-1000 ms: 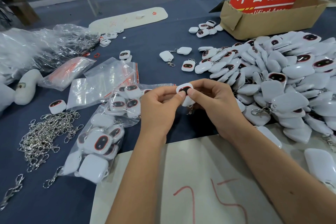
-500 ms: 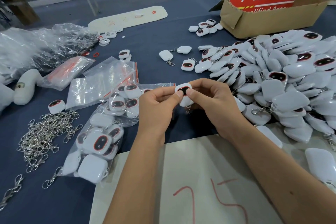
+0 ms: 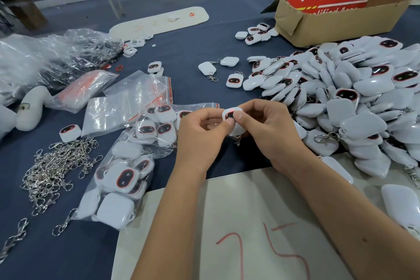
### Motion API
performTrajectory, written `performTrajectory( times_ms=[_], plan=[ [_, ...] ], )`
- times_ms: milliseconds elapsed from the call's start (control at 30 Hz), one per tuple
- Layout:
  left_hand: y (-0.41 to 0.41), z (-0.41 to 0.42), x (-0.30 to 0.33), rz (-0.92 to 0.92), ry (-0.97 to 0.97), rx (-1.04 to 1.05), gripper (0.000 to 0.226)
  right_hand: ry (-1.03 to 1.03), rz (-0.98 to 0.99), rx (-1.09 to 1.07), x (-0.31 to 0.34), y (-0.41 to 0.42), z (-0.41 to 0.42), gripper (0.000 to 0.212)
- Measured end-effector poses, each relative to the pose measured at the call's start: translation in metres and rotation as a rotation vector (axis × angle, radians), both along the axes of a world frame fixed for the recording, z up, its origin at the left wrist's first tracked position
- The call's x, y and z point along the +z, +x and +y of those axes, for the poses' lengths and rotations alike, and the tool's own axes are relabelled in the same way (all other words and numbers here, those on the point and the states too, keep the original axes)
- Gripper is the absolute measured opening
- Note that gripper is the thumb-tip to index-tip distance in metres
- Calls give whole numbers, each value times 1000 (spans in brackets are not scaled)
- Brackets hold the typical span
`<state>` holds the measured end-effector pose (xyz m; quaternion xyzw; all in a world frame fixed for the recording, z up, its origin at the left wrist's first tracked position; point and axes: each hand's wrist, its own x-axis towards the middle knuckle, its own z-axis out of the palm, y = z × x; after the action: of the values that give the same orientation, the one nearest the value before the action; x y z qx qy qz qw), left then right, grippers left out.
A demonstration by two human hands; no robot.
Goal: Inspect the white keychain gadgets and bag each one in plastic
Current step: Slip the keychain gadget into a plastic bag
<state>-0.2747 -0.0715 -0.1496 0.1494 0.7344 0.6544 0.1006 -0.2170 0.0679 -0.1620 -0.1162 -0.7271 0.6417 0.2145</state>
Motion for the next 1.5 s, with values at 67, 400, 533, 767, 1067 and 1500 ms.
performTrajectory(
  times_ms=[67,400,533,767,1067,1500],
  plan=[
    [2,0,1,10,-23,-50,19,-27,9,-31,0,0,0,14],
    [0,-1,-1,-50,-9,-28,17,-209,40,77,3,1,-2,31],
    [-1,-1,-1,-63,-36,-1,15,-260,42,131,4,2,-2,40],
    [2,2,-1,-90,-34,80,11,-163,39,141,0,1,-1,27],
    [2,-2,8,-299,192,-2,27,-221,54,63,-2,0,1,25],
    [1,-5,11,-430,247,-58,21,-270,106,108,-1,2,0,13]
  ],
)
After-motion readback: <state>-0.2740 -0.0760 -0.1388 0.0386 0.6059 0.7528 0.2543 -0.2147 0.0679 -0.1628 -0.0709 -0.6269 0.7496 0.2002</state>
